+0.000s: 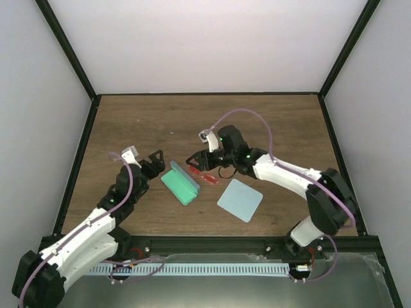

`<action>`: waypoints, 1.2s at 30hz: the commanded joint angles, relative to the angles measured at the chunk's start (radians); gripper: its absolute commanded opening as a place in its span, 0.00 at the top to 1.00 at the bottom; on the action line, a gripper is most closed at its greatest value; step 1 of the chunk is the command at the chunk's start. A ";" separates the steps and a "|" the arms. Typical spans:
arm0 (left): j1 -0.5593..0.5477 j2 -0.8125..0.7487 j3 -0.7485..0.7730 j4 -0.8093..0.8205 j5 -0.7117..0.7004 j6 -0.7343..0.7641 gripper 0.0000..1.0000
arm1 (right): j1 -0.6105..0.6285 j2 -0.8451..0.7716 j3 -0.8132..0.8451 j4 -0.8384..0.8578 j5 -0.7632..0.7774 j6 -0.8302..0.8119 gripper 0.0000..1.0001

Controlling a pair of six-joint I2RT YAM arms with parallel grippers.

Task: Organize the sunglasses
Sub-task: Place the sunglasses case at the center of the board, then adjust the sunglasses case at the center of the board.

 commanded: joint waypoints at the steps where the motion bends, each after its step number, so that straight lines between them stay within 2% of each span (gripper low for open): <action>1: 0.004 0.061 0.045 -0.022 0.014 0.018 0.04 | 0.036 -0.138 -0.033 -0.039 0.086 0.016 0.63; 3: 0.004 0.074 0.047 -0.019 0.018 0.016 0.04 | 0.081 -0.197 -0.065 -0.048 0.113 0.022 0.75; 6: 0.004 0.082 0.032 0.003 0.023 0.011 0.04 | 0.166 -0.257 -0.118 -0.047 0.147 0.029 0.79; 8: 0.004 0.091 0.029 0.008 0.025 0.010 0.04 | 0.229 -0.266 -0.149 -0.046 0.168 0.035 0.79; 12: 0.004 0.090 0.033 0.000 0.027 0.007 0.04 | 0.351 -0.217 -0.182 -0.041 0.329 0.055 0.78; 15: 0.004 0.065 0.028 -0.003 0.019 0.007 0.04 | 0.414 -0.126 -0.173 -0.020 0.410 0.072 0.69; 18: 0.004 0.048 0.026 -0.007 0.021 0.007 0.04 | 0.456 -0.023 -0.151 0.013 0.443 0.090 0.66; 30: 0.004 0.057 0.026 0.000 0.043 0.004 0.04 | 0.511 0.221 -0.096 0.123 0.548 0.144 0.66; 36: 0.004 0.074 0.029 0.002 0.041 0.006 0.04 | 0.520 0.266 -0.073 0.125 0.592 0.147 0.67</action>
